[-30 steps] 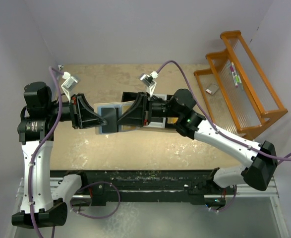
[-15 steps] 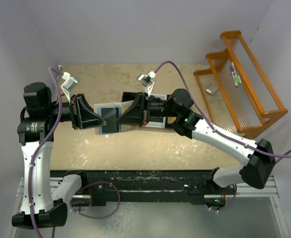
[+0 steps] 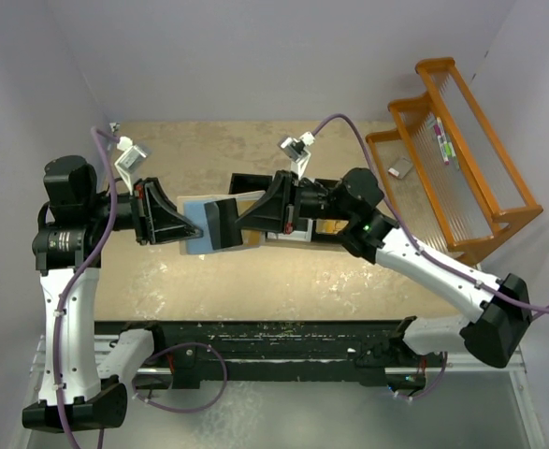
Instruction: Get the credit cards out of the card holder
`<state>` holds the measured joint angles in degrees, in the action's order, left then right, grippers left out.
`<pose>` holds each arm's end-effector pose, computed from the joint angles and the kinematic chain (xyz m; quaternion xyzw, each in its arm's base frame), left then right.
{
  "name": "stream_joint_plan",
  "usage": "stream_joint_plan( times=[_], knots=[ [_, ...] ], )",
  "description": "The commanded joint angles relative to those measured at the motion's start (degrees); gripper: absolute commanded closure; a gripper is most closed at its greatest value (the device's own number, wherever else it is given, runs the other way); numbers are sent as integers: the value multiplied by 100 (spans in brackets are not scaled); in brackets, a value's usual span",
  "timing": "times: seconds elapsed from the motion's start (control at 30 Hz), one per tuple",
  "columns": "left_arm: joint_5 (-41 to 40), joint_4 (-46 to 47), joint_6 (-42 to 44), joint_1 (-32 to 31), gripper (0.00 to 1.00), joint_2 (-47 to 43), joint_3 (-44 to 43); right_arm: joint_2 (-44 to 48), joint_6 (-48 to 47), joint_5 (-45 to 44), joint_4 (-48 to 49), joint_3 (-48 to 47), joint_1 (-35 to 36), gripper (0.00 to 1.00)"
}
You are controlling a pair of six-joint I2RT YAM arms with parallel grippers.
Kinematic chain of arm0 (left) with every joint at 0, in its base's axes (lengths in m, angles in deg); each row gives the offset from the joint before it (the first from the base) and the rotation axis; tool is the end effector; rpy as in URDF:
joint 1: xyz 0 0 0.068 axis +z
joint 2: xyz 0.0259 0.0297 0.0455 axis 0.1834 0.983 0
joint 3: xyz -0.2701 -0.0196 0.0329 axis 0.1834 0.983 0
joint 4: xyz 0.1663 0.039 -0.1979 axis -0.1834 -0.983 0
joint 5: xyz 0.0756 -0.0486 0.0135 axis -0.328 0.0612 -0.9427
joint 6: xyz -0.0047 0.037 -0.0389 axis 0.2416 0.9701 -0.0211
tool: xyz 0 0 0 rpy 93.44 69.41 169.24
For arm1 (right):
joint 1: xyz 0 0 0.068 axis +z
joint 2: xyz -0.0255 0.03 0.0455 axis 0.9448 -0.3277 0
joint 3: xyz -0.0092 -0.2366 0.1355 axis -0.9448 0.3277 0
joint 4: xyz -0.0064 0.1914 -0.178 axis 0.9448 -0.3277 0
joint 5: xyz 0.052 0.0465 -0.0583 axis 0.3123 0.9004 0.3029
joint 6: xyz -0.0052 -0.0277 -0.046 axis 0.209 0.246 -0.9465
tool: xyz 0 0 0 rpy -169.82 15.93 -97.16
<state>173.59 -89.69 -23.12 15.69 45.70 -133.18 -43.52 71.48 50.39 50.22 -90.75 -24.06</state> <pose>0.1382 -0.0232 0.4434 0.2358 0.6734 -0.6243 0.3182 0.1816 0.2293 0.4204 -0.2551 0.5307 0.7476 0.3073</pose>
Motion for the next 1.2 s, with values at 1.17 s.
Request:
stream_joint_plan(
  times=[1.17],
  knots=[
    [-3062, -1165, 1819, -3, 100, 43, -732, -2489, -2278, -3529, -4491, -982, -2093, 100]
  ],
)
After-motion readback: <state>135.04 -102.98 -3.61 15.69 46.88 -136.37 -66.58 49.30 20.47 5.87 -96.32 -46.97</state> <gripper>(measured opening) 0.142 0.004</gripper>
